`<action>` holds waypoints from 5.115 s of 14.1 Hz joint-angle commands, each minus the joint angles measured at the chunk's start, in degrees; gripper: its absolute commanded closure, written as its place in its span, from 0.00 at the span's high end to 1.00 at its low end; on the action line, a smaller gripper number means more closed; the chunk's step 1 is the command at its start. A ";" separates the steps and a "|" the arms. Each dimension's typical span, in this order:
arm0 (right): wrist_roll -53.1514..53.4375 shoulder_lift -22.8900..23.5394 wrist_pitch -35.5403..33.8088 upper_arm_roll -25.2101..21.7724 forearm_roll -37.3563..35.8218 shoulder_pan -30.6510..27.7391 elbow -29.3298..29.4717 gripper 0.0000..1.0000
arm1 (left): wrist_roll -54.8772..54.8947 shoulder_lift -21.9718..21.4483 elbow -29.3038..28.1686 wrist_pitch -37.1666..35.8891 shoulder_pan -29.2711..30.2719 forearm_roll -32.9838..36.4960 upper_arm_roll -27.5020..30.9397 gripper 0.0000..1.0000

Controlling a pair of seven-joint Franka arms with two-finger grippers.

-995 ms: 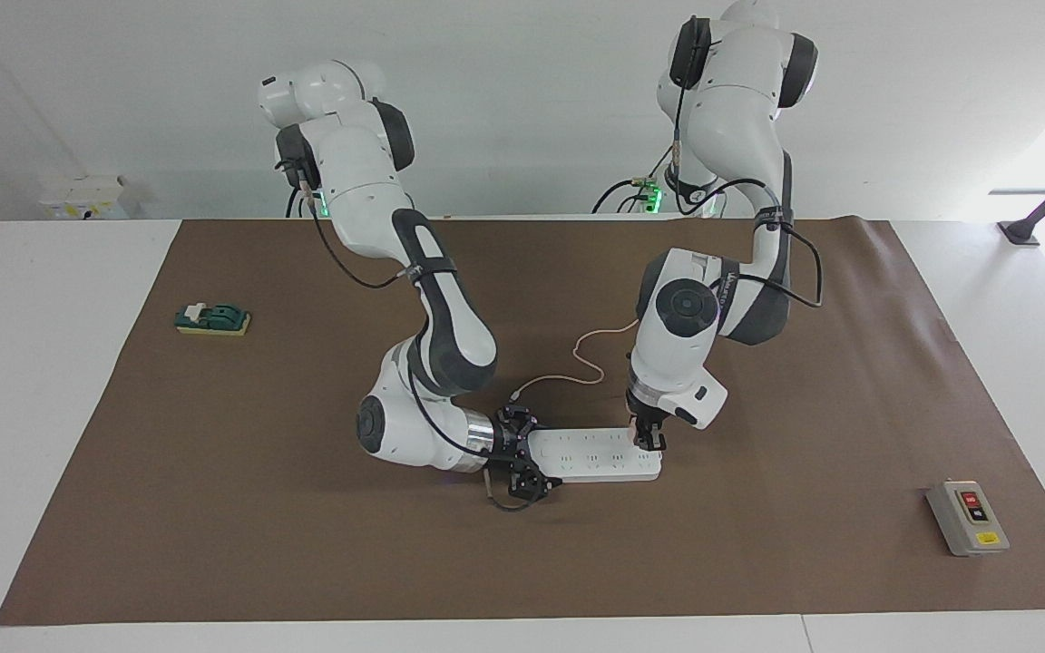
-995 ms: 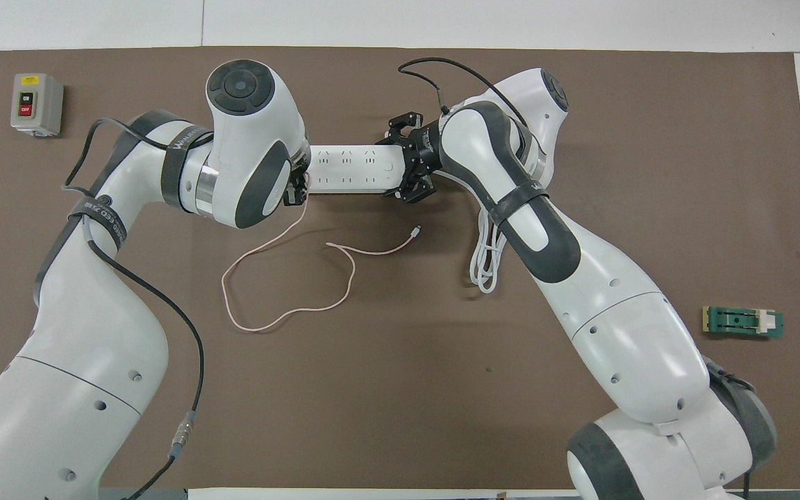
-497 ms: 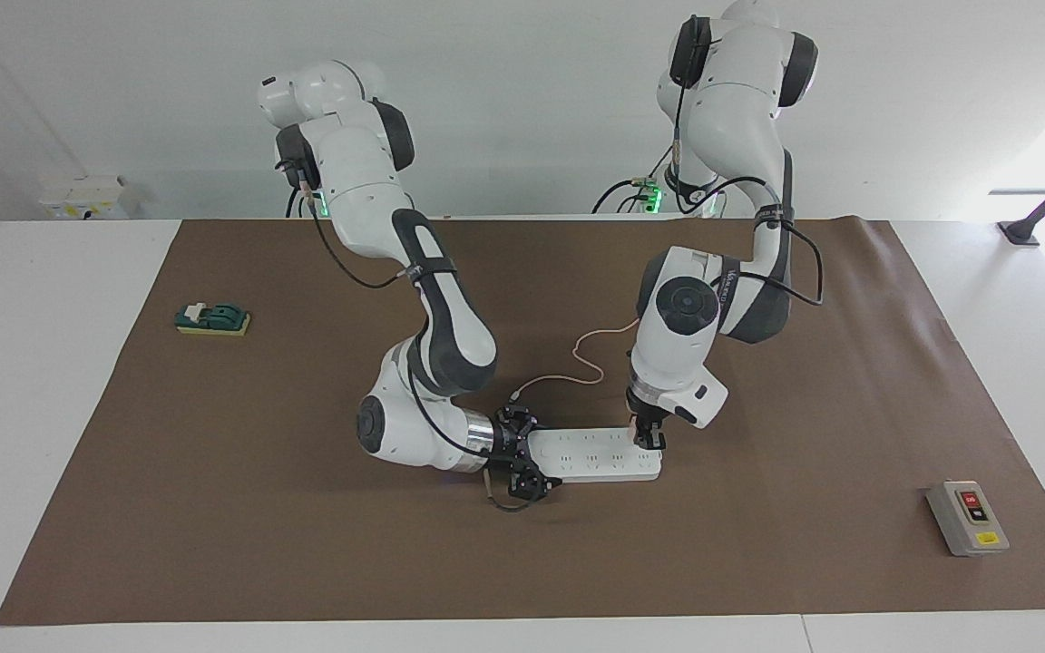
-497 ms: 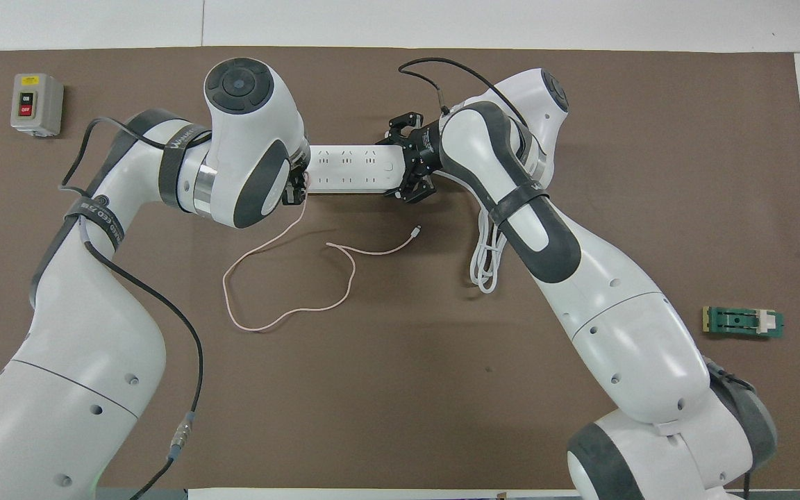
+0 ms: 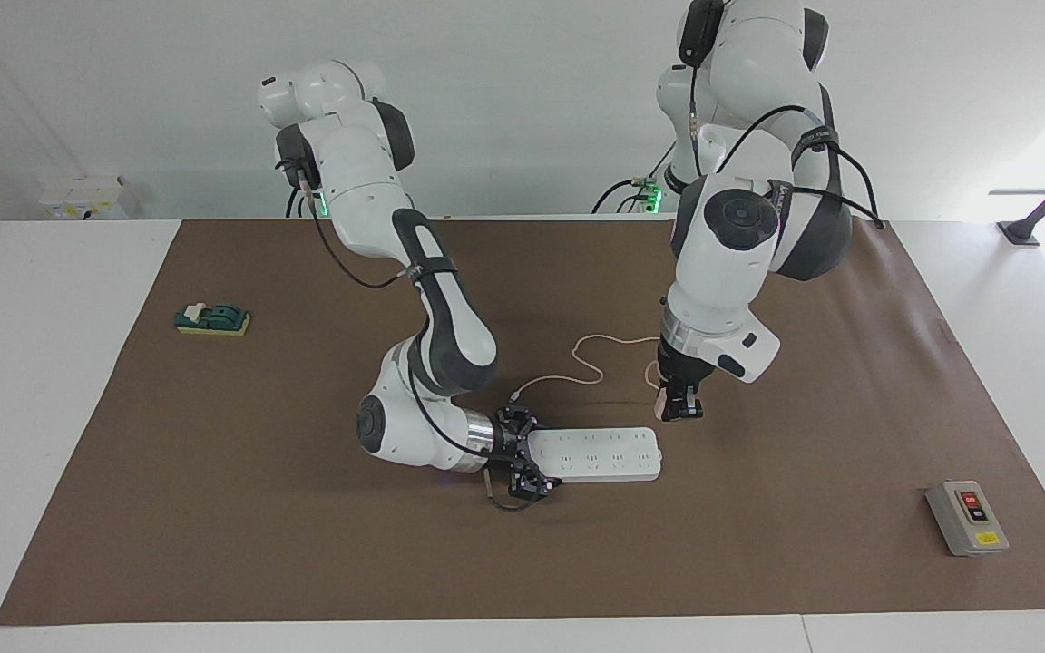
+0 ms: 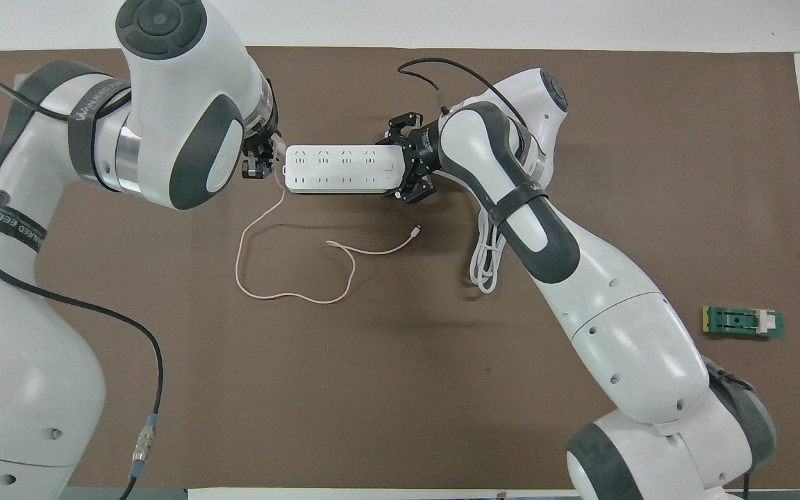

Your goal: Unplug charger and place it aside

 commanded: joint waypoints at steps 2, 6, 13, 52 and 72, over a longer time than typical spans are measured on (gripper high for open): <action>-0.90 -0.72 0.60 -0.59 -1.95 0.98 -0.72 1.00 | 31.92 -1.74 -1.44 -9.84 0.70 -0.24 0.20 0.00; -1.08 -5.46 0.24 -0.68 -1.86 -0.51 -5.72 1.00 | 54.55 -9.46 -13.37 -5.22 5.97 -0.50 0.03 0.00; -0.99 -13.89 -0.02 -0.86 -1.86 -1.39 -14.68 1.00 | 87.58 -24.24 -41.43 15.00 18.78 -0.68 -0.06 0.00; -75.44 -62.43 -22.43 4.24 -55.91 -25.65 -37.38 1.00 | 89.48 -32.51 -23.25 -13.47 19.78 -1.73 -0.59 1.00; -82.11 -62.34 -27.35 5.03 -55.56 -26.62 -35.70 1.00 | 97.66 -32.60 -22.99 -12.85 19.07 -1.91 -0.50 1.00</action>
